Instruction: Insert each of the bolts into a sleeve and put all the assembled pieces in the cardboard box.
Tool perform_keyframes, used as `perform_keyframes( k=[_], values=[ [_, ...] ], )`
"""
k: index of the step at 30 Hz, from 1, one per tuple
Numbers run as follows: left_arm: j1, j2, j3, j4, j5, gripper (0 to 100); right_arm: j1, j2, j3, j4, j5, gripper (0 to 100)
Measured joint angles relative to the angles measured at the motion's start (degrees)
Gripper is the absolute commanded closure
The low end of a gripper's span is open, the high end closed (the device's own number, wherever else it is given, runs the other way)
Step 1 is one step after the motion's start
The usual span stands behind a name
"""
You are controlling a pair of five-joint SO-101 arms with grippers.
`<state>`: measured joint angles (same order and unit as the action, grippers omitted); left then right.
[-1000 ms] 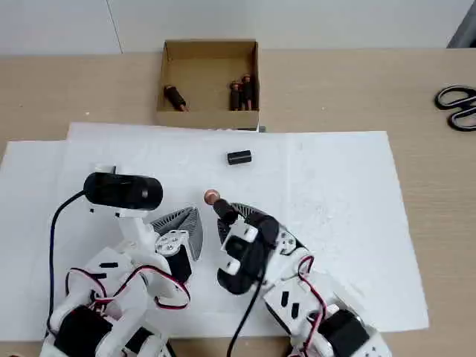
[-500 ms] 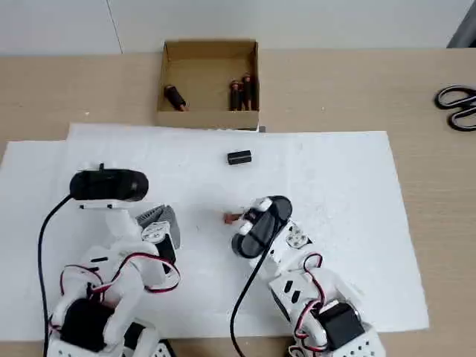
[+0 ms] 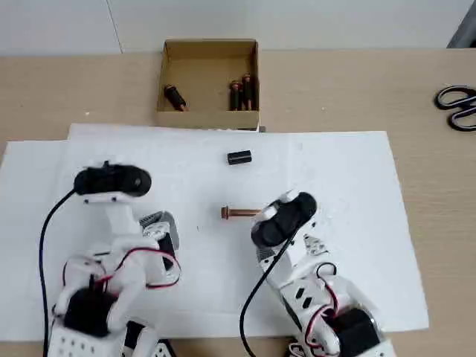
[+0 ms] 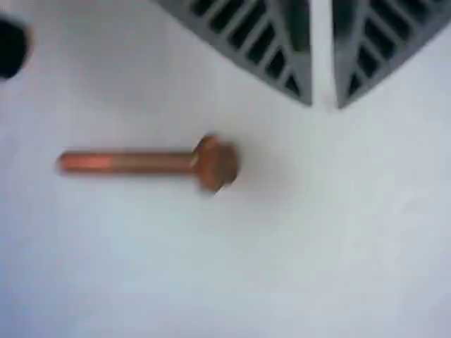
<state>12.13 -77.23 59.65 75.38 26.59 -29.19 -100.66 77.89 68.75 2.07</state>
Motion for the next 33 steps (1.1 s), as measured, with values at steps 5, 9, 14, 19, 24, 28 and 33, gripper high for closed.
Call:
perform_keyframes(
  k=[5, 9, 14, 19, 24, 28, 33],
  values=[
    [-3.1, 14.9, -10.5, 4.0, 0.6, 99, 3.0, 11.3, -7.8, 0.2, -3.6, 99.7],
    [-3.2, 28.0, -20.8, 8.0, 0.6, 99, 3.9, 25.8, -18.5, 2.4, -7.8, 99.7],
    [-3.3, 42.5, -31.3, 13.7, 0.6, 99, 6.5, 44.7, -30.2, 4.1, -9.8, 99.7],
    [-3.3, 55.6, -39.5, 19.6, 0.5, 99, 10.7, 60.0, -38.7, 4.7, -9.8, 99.7],
    [-3.5, 67.6, -44.1, 22.9, 0.3, 99, 13.9, 71.3, -44.2, 7.3, -9.8, 99.7],
    [-3.6, 72.4, -47.3, 23.3, 0.3, 99, 14.9, 77.0, -48.6, 10.2, -9.8, 99.7],
    [-3.6, 73.6, -52.7, 23.4, -3.3, 99, 14.9, 81.3, -51.1, 11.3, -9.8, 99.7]
  ],
)
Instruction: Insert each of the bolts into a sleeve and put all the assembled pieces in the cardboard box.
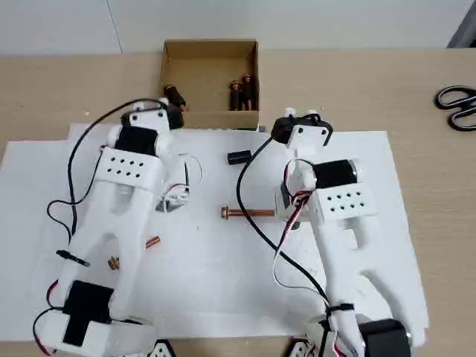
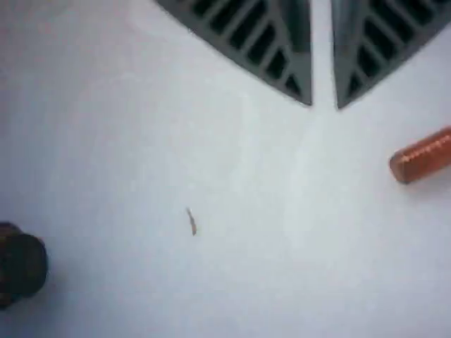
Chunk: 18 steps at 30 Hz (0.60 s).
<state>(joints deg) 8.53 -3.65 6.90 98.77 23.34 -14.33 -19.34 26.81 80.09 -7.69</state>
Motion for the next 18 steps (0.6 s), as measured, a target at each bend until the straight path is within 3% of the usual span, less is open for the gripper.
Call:
perform_keyframes(
  k=[7, 18],
  values=[
    [0.0, 0.1, -1.0, 0.0, -7.0, 99, 1.8, 9.0, 0.0, 0.0, 7.7, 99.7],
    [0.0, 0.1, -1.0, 0.0, -7.6, 99, 4.9, 23.1, -10.8, 0.4, 13.0, 98.3]
  ],
)
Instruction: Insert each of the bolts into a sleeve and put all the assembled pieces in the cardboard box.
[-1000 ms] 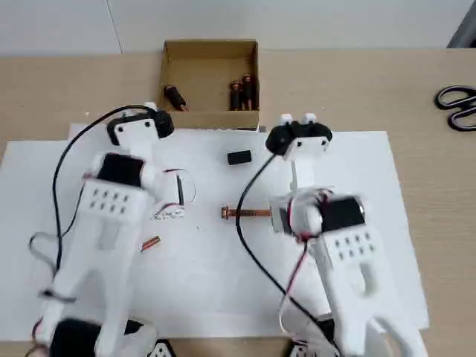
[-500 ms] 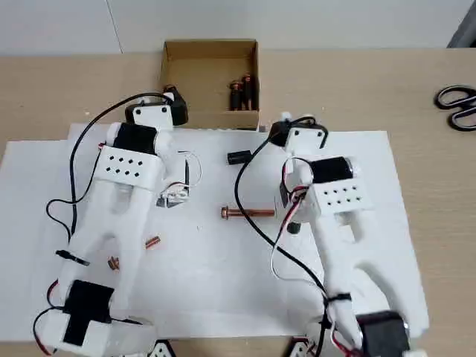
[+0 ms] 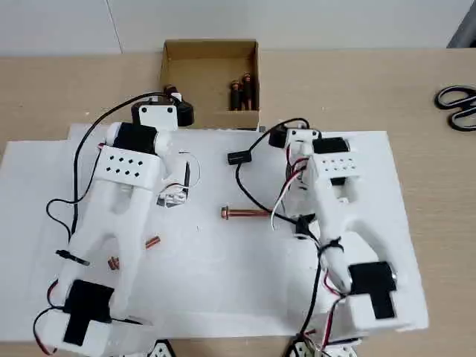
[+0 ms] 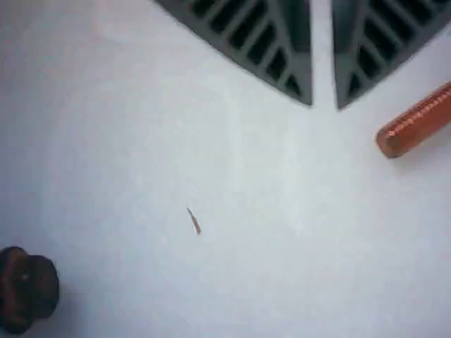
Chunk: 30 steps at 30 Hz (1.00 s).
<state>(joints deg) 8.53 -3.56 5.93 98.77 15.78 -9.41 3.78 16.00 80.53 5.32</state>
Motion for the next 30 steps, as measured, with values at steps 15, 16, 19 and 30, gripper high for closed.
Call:
perform_keyframes(
  k=[15, 16, 19, 30],
  values=[
    [0.0, 0.0, 0.0, 0.0, 0.0, 99, 0.8, 5.9, -6.2, 7.6, 11.1, 81.1],
    [0.0, 0.0, 0.0, 0.0, 0.0, 99, 0.9, 5.9, -6.2, 7.6, 11.4, 81.2],
    [0.0, 0.0, 0.0, 0.0, 0.0, 99, 0.6, 5.9, -6.3, 7.7, 12.0, 81.2],
    [0.0, 0.0, 0.0, 0.0, 0.0, 99, 0.6, 6.5, -6.3, 1.5, 8.6, 81.2]
  ],
)
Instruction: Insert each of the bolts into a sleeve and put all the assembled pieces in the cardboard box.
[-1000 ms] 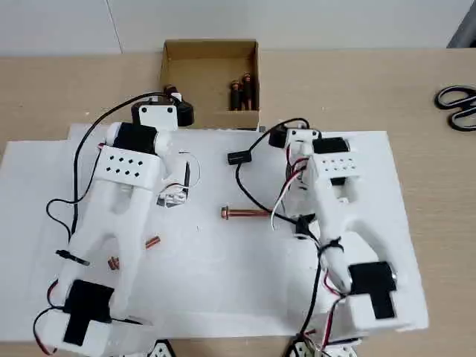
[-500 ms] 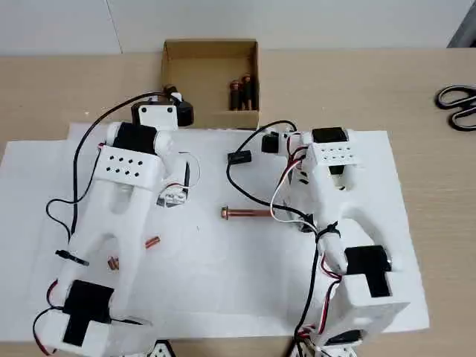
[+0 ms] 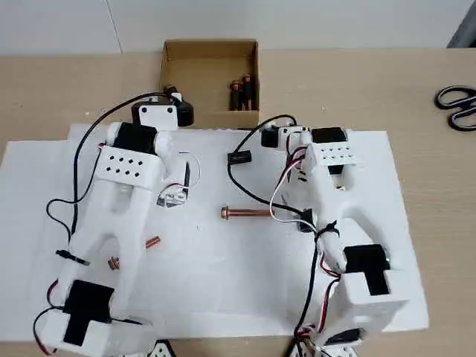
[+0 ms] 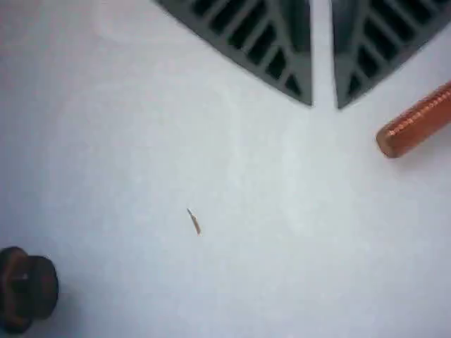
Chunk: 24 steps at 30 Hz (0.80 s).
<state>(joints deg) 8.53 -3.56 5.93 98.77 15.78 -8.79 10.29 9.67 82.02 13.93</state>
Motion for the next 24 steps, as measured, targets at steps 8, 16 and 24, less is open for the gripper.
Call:
perform_keyframes(
  k=[8, 16, 24],
  values=[
    [0.0, 0.0, 0.0, 0.0, 0.0, 99, 0.0, 3.4, 0.0, -1.3, -5.6, 81.2],
    [0.0, 0.0, 0.0, 0.0, 0.0, 99, 0.0, 5.4, -0.8, -1.3, -6.0, 86.2],
    [0.0, 0.0, 0.0, 0.1, 0.0, 99, 0.6, 5.5, -1.1, -1.8, -6.2, 98.5]
  ],
)
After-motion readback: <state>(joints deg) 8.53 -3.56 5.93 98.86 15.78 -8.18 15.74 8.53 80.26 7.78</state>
